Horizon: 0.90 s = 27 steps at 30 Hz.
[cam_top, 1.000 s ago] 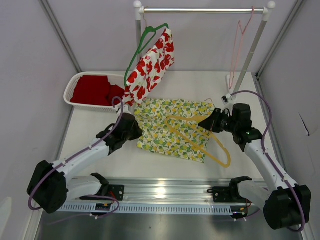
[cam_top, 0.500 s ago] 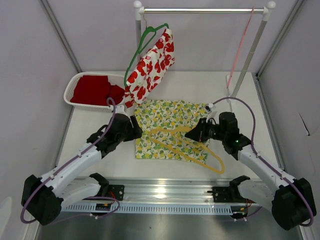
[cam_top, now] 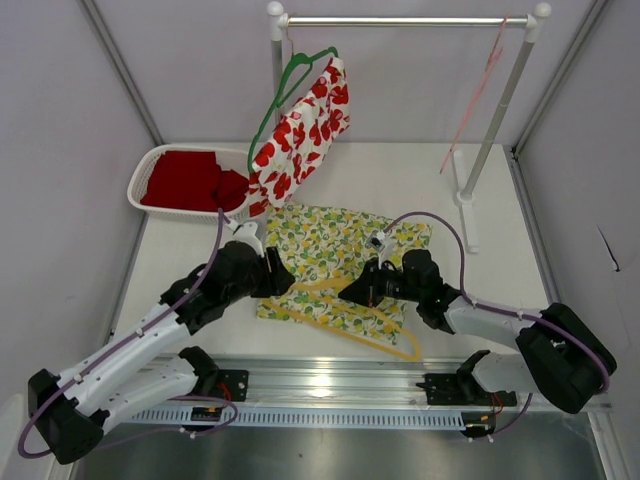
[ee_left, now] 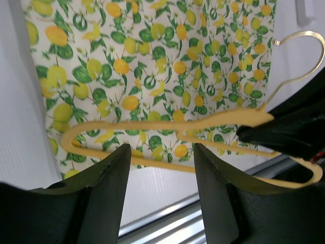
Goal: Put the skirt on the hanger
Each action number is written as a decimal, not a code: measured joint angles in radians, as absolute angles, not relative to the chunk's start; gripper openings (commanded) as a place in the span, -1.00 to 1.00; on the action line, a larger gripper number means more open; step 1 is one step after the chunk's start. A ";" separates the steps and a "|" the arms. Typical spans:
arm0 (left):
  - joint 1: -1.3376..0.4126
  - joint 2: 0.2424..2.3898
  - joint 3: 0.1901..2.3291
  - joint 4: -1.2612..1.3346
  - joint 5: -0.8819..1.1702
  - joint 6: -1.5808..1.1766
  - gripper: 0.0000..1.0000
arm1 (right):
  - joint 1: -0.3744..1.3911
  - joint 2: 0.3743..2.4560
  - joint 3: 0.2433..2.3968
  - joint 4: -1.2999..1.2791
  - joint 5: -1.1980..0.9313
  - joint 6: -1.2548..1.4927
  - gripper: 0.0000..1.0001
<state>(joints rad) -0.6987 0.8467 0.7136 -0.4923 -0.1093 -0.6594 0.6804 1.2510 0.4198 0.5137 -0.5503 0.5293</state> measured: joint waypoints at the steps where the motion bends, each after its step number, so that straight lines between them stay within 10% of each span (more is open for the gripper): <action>1: -0.713 0.835 0.697 -0.499 -0.109 -0.666 0.14 | 0.686 1.263 0.414 0.540 -0.549 0.539 -1.00; 27: -0.792 0.770 0.635 -0.650 -0.323 -0.806 0.04 | 0.858 1.483 0.392 0.867 -0.459 0.640 -1.00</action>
